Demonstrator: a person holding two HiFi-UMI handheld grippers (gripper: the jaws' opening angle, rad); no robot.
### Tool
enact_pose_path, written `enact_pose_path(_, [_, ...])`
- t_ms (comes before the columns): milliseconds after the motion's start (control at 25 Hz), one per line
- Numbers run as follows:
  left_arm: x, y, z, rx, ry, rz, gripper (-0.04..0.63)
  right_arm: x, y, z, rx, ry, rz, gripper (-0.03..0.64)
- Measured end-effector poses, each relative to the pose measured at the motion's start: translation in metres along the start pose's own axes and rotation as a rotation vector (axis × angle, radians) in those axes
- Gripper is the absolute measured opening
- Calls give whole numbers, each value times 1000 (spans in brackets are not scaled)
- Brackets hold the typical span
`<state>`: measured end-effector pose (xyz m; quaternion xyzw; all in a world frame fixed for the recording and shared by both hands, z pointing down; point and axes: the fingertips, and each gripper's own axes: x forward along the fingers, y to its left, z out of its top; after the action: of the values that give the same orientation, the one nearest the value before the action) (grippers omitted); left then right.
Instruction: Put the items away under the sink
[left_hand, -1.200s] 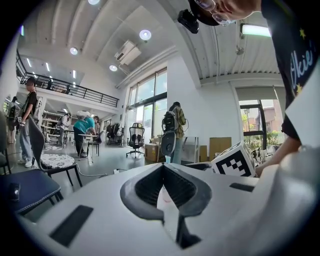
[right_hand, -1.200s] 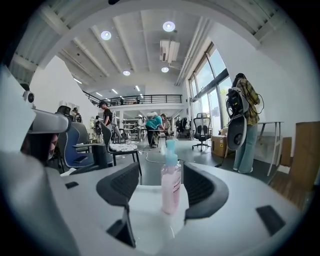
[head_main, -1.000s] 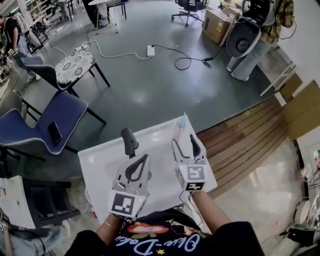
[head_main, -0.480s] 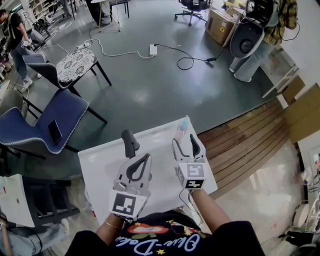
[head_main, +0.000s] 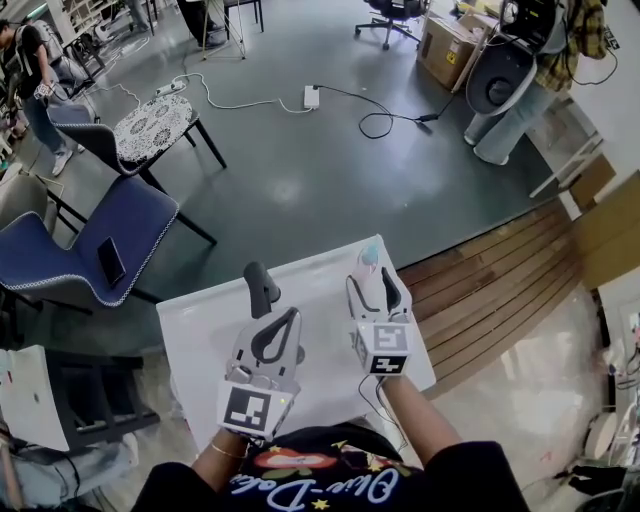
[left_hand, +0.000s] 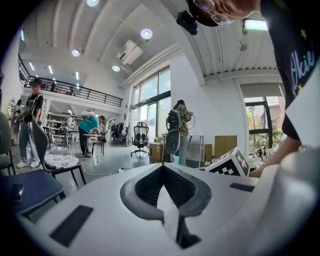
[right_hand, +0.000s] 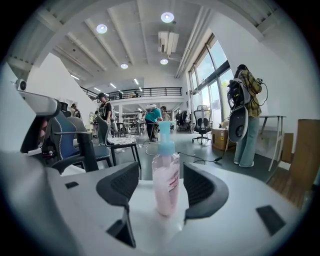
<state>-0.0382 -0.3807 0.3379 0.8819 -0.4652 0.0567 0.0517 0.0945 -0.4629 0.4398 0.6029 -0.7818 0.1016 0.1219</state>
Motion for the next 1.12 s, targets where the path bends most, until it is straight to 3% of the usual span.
enact_pose_path(1120, [7, 8, -8, -49, 25, 41, 8, 29, -9, -23, -2, 40, 8, 276])
